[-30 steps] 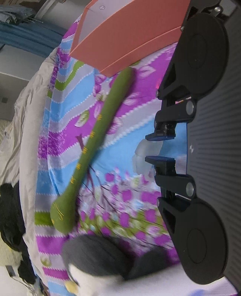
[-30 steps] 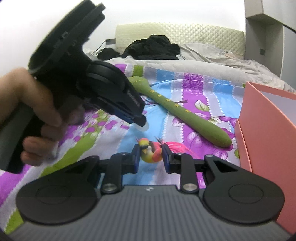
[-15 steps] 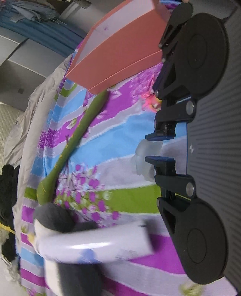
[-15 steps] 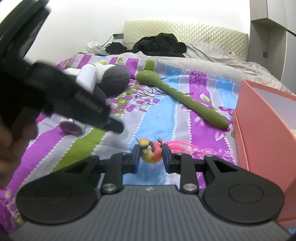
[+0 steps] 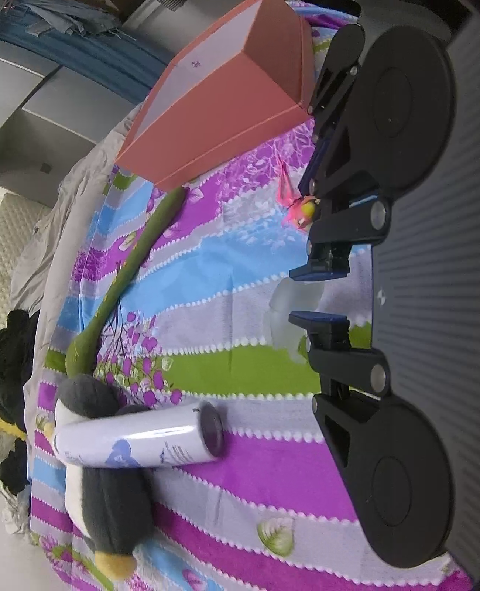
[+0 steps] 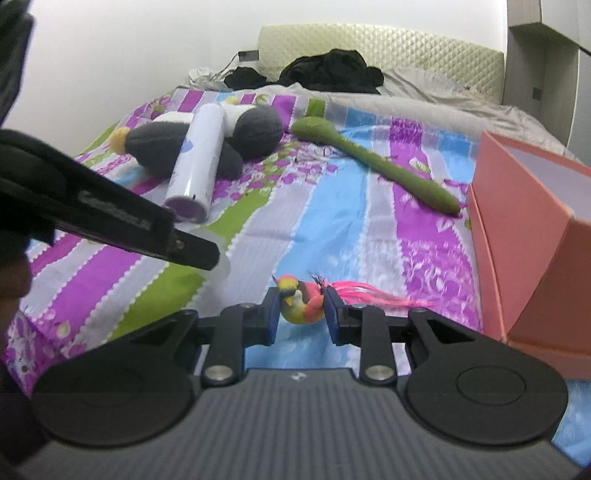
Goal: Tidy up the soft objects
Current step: 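Carry the clear cup with the left tool while the right tool carries the bird toy over the box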
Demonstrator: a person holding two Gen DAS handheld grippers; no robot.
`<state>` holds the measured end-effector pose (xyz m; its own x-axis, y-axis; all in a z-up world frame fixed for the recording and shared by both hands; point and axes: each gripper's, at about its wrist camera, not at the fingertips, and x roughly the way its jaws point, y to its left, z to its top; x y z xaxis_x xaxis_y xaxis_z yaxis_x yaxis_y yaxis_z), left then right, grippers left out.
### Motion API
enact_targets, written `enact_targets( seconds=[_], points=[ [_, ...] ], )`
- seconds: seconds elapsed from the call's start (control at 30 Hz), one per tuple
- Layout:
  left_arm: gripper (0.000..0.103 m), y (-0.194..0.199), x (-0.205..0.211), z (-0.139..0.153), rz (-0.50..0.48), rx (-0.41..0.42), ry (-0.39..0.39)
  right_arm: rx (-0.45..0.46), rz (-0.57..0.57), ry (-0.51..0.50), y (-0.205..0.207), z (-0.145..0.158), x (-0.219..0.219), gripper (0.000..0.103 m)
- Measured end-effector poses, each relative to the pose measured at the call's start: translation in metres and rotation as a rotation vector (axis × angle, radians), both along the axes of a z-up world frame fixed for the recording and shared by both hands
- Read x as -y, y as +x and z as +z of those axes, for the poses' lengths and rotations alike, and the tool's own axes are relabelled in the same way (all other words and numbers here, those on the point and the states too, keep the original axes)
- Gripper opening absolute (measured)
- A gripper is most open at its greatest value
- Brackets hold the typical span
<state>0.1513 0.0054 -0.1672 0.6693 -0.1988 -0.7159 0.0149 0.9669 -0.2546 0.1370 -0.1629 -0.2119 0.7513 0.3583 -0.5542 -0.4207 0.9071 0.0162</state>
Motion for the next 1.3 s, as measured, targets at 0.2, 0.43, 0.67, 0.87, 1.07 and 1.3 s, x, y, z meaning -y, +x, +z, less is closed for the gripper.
enact_targets(
  seconds=[0.2,0.43,0.67,0.87,1.07,1.3],
  points=[
    [0.02,-0.01,-0.006,-0.001,0.028,-0.006,-0.002,-0.062,-0.002,0.021,-0.004,-0.005,-0.002,0.05],
    [0.02,-0.013,-0.015,-0.003,0.05,-0.004,-0.007,-0.151,-0.044,0.119,0.003,-0.005,0.006,0.054],
    [0.02,-0.014,-0.024,-0.007,0.072,0.001,0.003,-0.227,-0.09,0.231,0.016,-0.002,0.008,0.054],
    [0.02,-0.014,-0.036,-0.009,0.093,0.0,-0.024,-0.286,-0.15,0.293,0.028,-0.004,0.005,0.053],
    [0.02,-0.015,-0.038,-0.012,0.095,0.001,-0.041,-0.317,-0.211,0.235,0.037,-0.012,-0.005,0.043],
    [0.02,-0.013,-0.036,-0.011,0.089,0.004,-0.046,-0.285,-0.198,0.192,0.039,-0.008,-0.006,0.037]
  ],
)
